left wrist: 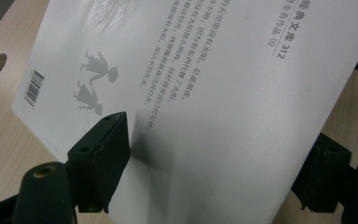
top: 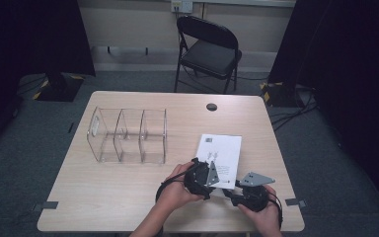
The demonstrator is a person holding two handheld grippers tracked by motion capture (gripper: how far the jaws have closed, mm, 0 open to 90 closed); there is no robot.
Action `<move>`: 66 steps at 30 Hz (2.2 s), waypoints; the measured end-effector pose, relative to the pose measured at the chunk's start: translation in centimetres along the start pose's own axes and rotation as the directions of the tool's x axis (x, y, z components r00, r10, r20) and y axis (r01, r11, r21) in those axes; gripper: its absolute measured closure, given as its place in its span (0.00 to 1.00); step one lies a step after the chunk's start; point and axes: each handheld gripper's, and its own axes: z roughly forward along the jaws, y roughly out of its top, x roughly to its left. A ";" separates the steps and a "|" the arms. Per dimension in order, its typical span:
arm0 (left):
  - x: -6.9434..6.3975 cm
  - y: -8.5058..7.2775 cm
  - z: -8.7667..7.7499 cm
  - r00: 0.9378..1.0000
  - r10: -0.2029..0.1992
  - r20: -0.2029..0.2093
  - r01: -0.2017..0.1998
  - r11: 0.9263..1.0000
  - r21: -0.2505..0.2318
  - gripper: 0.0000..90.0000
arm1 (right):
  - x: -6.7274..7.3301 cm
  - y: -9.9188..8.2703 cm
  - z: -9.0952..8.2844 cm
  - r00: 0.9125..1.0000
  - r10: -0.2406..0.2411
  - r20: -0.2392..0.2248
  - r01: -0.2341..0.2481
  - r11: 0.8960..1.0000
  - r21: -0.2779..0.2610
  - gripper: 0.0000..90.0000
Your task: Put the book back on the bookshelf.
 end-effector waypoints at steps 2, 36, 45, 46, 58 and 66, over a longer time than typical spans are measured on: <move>0.0 0.0 0.0 1.000 0.007 -0.001 -0.007 1.000 0.001 0.25 | -0.1 0.0 0.0 1.000 0.004 0.005 -0.004 1.000 -0.004 0.54; -0.1 0.7 1.8 0.994 -0.067 -0.091 0.072 0.996 0.049 0.01 | 0.2 0.9 -1.1 0.999 0.043 0.019 -0.041 0.995 -0.087 0.62; -0.3 0.9 1.3 0.995 0.004 -0.096 0.002 0.998 0.062 0.14 | -0.1 0.7 -0.9 0.999 0.050 -0.002 -0.050 0.996 -0.075 0.60; -0.3 1.0 1.2 0.994 0.017 -0.107 -0.010 0.998 0.066 0.17 | -0.1 0.7 -0.9 0.999 0.054 -0.005 -0.055 0.996 -0.073 0.57; -0.6 1.5 0.0 0.986 0.132 -0.106 -0.124 0.989 0.084 0.36 | -1.2 -0.9 -1.5 0.998 0.022 -0.056 -0.026 0.998 -0.063 0.35; -0.3 1.8 -0.7 0.986 0.137 -0.093 -0.128 0.987 0.100 0.42 | -1.1 -1.7 -0.9 0.992 -0.040 -0.116 0.036 0.998 -0.043 0.31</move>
